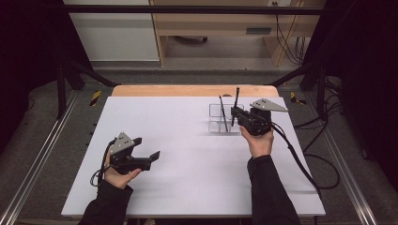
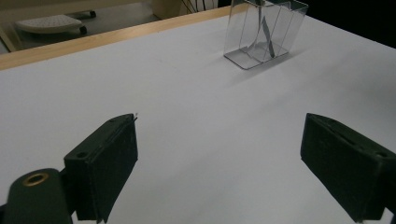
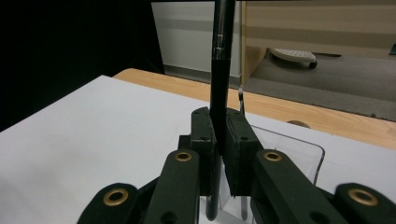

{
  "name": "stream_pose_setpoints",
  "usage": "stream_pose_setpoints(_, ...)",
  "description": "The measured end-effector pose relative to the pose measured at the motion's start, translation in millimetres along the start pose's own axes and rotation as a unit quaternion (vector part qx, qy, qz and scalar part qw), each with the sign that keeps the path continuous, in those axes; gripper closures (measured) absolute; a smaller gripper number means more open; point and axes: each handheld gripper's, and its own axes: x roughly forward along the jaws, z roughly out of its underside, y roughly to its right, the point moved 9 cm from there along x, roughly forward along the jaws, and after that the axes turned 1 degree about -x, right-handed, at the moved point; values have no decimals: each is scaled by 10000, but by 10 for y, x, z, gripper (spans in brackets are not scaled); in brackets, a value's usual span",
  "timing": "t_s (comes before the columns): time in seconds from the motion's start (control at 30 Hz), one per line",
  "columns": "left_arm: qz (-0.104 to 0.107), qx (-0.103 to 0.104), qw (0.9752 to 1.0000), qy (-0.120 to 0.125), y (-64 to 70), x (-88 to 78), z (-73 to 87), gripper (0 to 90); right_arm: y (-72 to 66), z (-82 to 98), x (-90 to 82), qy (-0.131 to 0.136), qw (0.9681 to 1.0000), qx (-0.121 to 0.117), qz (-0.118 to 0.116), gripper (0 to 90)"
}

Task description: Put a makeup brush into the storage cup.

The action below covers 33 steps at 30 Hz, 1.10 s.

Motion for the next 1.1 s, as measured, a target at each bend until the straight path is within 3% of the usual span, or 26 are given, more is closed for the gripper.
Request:
stream_pose_setpoints(0.4, -7, -6, 10000, -12, -21, -7, -9, 100, 141, -126, 139, 29, 9999, 85, 122, 837)
stream_pose_setpoints(1.1, 0, 20, 10000, -71, -27, -1, -4, 98, 312, -186, 453, -29, 9992, 237, 331, 837)
